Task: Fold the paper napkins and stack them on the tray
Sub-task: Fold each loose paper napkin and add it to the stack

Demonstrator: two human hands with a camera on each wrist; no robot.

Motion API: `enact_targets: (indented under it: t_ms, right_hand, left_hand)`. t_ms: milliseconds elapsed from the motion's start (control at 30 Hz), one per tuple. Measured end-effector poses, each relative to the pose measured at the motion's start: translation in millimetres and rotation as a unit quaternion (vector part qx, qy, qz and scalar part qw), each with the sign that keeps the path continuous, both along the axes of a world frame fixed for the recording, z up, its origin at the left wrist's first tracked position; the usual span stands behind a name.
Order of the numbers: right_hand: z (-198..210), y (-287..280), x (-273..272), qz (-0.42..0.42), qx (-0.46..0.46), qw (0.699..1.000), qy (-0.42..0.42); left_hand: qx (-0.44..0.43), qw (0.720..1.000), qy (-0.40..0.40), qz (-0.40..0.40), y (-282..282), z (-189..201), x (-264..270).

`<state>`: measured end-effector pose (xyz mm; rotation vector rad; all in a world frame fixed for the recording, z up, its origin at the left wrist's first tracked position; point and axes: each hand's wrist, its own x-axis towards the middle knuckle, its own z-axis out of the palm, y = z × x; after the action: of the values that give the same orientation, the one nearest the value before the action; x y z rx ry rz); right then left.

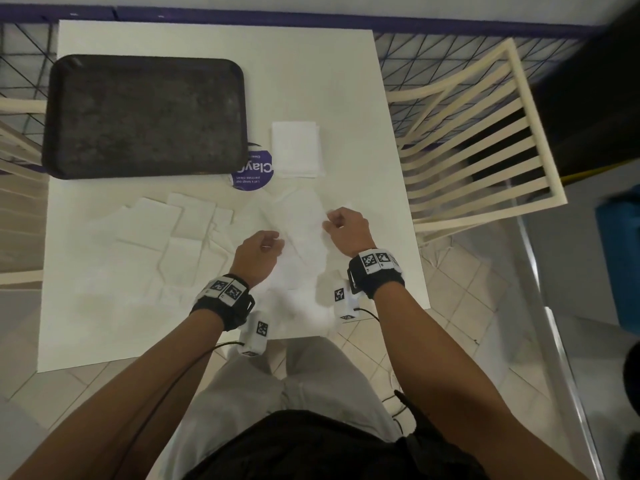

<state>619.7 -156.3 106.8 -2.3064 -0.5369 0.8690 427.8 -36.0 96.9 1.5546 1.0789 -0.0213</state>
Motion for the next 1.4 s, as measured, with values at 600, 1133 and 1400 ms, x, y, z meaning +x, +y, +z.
enact_targets:
  t_ms: [600,1133,1400]
  right_hand:
    - [24,24,-27,-0.071,0.137,0.978,0.139]
    - [30,38,-44,-0.119,0.181,0.943,0.253]
    - [23,35,-44,-0.066,0.177,0.961,0.2]
  left_hand:
    - [-0.061,0.981,-0.136,0.123,28,27,-7]
    - [-0.113,0.967,-0.161,0.16,44,29,-24]
    - [-0.128,0.961,-0.168,0.178,43,29,-22]
